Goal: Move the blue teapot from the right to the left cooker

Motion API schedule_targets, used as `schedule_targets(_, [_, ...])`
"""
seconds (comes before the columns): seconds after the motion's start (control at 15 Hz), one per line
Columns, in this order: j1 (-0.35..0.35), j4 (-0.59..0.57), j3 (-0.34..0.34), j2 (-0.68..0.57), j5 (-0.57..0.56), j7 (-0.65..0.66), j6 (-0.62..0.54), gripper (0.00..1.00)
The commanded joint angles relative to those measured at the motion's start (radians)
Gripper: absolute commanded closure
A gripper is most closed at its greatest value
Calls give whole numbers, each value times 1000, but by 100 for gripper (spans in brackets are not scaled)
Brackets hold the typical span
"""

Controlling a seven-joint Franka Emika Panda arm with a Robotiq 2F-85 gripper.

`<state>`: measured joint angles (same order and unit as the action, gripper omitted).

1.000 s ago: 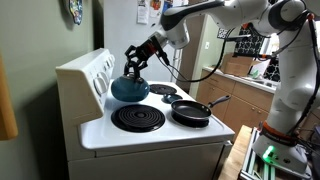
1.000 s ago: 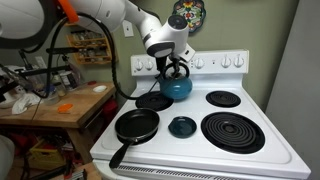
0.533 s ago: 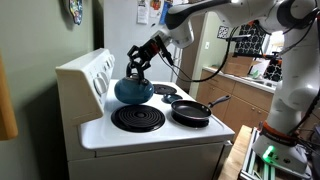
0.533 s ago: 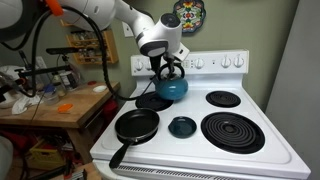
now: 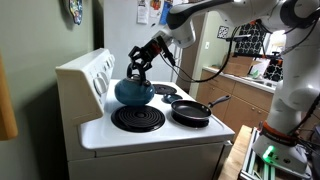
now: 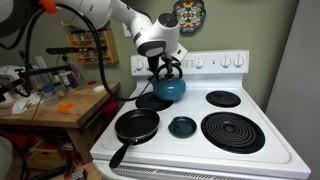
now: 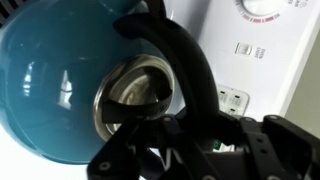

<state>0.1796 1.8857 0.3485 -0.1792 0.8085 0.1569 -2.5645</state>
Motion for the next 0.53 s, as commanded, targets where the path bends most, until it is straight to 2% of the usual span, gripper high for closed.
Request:
schedule_targets(0.0, [28, -15, -18, -9, 41, -32, 13, 98])
schedule_targets(0.47, [57, 15, -1, 10, 152, -105, 3, 98])
